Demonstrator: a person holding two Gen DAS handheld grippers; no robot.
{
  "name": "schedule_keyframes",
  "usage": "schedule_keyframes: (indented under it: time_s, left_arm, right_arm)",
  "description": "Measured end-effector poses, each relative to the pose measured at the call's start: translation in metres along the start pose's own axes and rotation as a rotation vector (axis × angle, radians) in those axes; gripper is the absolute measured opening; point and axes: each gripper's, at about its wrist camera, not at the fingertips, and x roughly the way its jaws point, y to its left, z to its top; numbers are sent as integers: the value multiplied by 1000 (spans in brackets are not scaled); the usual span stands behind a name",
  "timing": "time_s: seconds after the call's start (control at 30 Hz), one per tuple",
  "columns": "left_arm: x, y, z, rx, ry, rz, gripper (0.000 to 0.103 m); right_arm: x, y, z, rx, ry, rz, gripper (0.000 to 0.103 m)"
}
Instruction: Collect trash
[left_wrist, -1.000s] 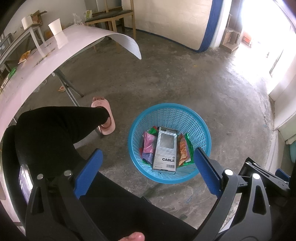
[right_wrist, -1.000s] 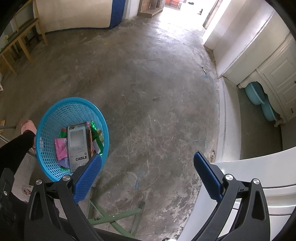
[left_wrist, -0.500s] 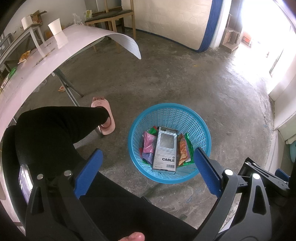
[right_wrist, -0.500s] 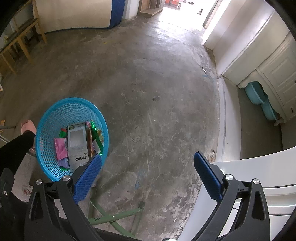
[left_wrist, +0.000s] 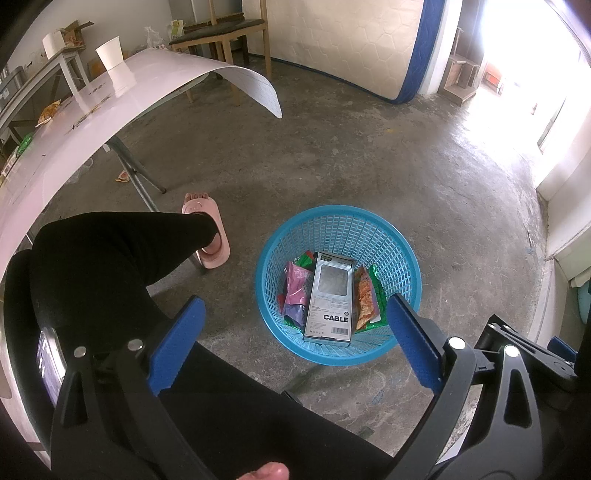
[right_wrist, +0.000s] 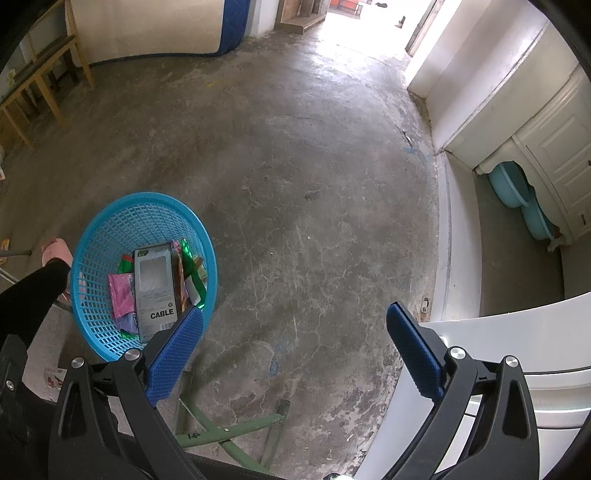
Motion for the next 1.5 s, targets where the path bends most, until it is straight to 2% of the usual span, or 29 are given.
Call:
schedule_keyframes:
  time_s: [1.5]
  left_arm:
    - [0, -2, -2, 2, 1, 0, 94]
  right_arm:
    - [4, -6, 8, 0, 22, -1, 97]
